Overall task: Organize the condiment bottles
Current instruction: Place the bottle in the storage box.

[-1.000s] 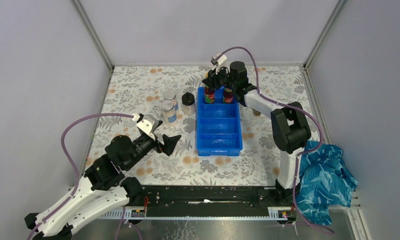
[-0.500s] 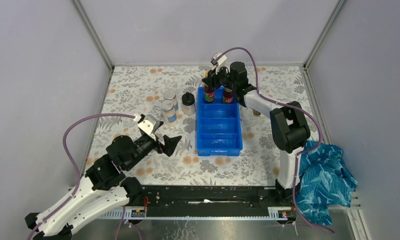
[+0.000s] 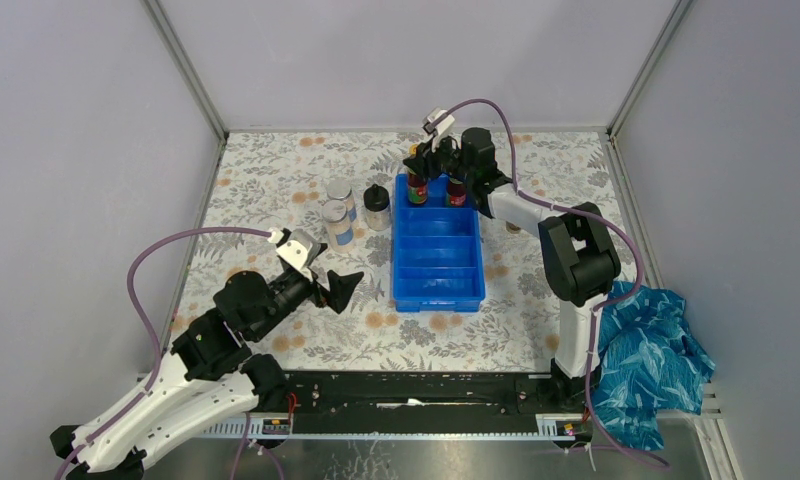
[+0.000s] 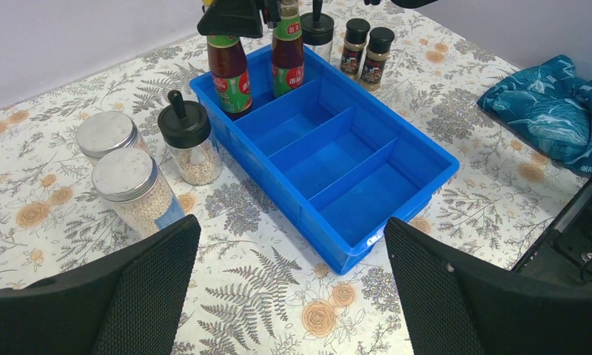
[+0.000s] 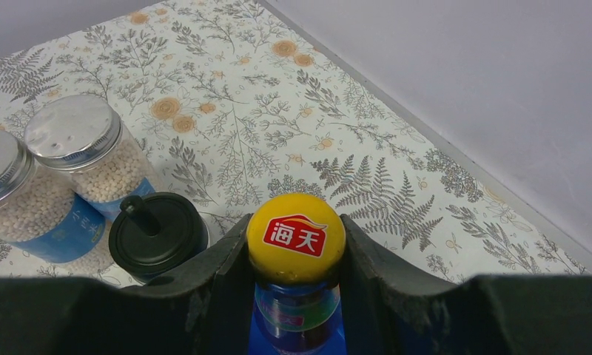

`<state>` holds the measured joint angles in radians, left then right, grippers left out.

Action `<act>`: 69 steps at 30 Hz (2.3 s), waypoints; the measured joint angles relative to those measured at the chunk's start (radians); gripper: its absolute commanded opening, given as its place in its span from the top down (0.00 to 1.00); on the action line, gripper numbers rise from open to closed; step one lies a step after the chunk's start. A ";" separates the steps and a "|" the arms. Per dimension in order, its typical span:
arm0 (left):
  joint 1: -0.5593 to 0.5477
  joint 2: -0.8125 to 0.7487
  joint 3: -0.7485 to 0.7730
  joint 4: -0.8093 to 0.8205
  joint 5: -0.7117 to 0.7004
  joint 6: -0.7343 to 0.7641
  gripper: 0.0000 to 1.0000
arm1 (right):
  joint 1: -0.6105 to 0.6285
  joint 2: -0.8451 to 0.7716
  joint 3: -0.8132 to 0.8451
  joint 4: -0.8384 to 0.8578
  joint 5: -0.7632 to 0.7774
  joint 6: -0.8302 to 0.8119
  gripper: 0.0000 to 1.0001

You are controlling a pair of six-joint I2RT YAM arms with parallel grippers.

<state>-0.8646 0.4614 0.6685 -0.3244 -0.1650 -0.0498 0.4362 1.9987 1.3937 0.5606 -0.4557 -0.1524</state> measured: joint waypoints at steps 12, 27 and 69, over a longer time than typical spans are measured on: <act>0.000 0.000 0.000 0.000 0.000 0.000 0.02 | 0.000 0.000 -0.019 0.043 -0.002 0.001 1.00; 0.000 0.000 0.000 0.000 0.002 0.000 0.02 | 0.000 0.000 -0.039 0.080 0.001 0.001 1.00; 0.000 -0.035 0.000 -0.004 0.008 -0.001 0.02 | 0.065 -0.033 -0.092 0.008 0.078 -0.051 0.85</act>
<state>-0.8646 0.4259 0.6685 -0.3283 -0.1570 -0.0509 0.5014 1.9656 1.3018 0.5682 -0.3779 -0.2035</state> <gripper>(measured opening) 0.984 0.452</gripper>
